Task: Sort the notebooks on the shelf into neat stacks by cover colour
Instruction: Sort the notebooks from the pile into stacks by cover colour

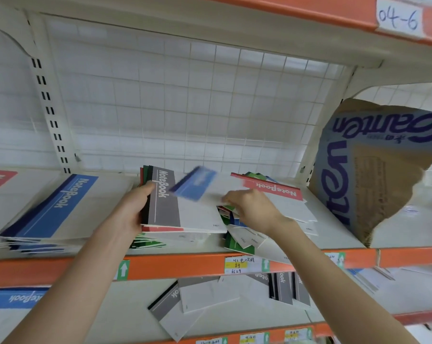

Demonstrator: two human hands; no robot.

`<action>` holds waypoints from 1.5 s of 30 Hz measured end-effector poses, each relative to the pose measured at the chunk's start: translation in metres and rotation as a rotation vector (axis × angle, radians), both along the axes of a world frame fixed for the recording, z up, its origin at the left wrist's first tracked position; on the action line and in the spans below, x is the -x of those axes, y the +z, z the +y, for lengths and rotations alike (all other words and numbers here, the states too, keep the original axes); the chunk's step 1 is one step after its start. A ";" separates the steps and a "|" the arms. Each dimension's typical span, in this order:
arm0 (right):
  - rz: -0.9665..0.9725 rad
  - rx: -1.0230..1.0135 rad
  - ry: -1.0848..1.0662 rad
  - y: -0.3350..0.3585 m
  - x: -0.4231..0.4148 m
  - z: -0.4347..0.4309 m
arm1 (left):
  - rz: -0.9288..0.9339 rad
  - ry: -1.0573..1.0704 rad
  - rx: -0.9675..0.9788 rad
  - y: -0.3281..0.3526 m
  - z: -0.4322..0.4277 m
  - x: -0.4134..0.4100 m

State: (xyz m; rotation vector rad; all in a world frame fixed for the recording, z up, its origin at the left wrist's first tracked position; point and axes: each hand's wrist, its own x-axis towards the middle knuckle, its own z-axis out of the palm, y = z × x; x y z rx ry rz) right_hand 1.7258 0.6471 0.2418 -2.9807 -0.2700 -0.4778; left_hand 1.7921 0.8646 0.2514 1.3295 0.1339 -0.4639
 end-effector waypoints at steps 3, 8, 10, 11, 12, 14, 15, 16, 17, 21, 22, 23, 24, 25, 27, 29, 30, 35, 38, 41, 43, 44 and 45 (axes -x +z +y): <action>0.010 -0.139 0.308 -0.010 0.012 0.008 | -0.007 -0.021 -0.021 -0.002 0.002 -0.001; 0.076 -0.492 0.145 -0.007 0.001 0.000 | -0.038 -0.037 -0.100 -0.002 0.009 0.001; 0.035 -0.447 -0.189 -0.008 -0.016 -0.006 | -0.050 -0.025 -0.096 0.001 0.009 0.002; 0.057 -0.395 -0.369 -0.008 -0.025 -0.006 | -0.054 -0.021 -0.094 0.001 0.009 0.003; 0.122 -0.354 -0.514 -0.010 -0.032 -0.004 | -0.055 -0.020 -0.092 0.001 0.009 0.003; 0.301 -0.273 -0.665 -0.016 -0.047 0.000 | -0.053 -0.014 -0.083 0.000 0.009 0.003; 0.365 -0.220 -0.716 -0.019 -0.052 0.003 | -0.048 -0.008 -0.078 -0.001 0.010 0.004; 0.390 -0.177 -0.754 -0.022 -0.059 0.004 | -0.043 0.002 -0.079 -0.001 0.010 0.004; 0.388 -0.156 -0.775 -0.023 -0.062 0.004 | -0.038 0.012 -0.079 -0.001 0.010 0.004; 0.301 -0.112 -0.673 -0.013 -0.056 0.005 | -0.018 0.045 -0.077 0.000 0.012 0.004; 0.296 -0.042 -0.639 -0.009 -0.052 0.006 | -0.017 0.048 -0.075 0.000 0.012 0.003; 0.287 0.025 -0.614 -0.005 -0.046 0.007 | -0.017 0.047 -0.071 0.001 0.011 0.003; 0.279 0.076 -0.589 -0.002 -0.041 0.007 | -0.017 0.046 -0.068 0.001 0.010 0.002; 0.280 0.109 -0.567 0.000 -0.038 0.006 | -0.017 0.044 -0.065 0.001 0.009 0.002; 0.269 0.123 -0.533 0.005 -0.030 0.003 | -0.023 0.034 -0.067 0.001 0.007 0.002; 0.217 0.100 -0.499 0.007 -0.021 0.000 | -0.034 0.016 -0.068 0.001 0.003 0.001; 0.161 0.093 -0.453 0.007 -0.017 0.000 | -0.037 0.007 -0.067 0.001 0.002 0.000; -0.016 -0.151 0.267 -0.008 0.009 0.007 | -0.042 -0.021 -0.057 0.000 -0.002 -0.004; 0.157 -0.325 0.378 -0.006 0.017 0.007 | -0.057 -0.076 -0.116 0.000 -0.001 -0.002; 0.212 -0.584 0.256 -0.001 0.014 -0.003 | -0.046 -0.070 -0.160 -0.002 0.002 -0.001; 0.153 -0.589 0.092 -0.001 0.009 -0.012 | -0.035 -0.043 -0.150 -0.002 0.003 -0.001; 0.164 -0.584 0.027 -0.003 0.006 -0.016 | -0.034 -0.027 -0.145 -0.002 0.004 -0.001; 0.194 -0.571 -0.022 -0.006 0.003 -0.018 | -0.036 -0.015 -0.147 -0.003 0.005 -0.002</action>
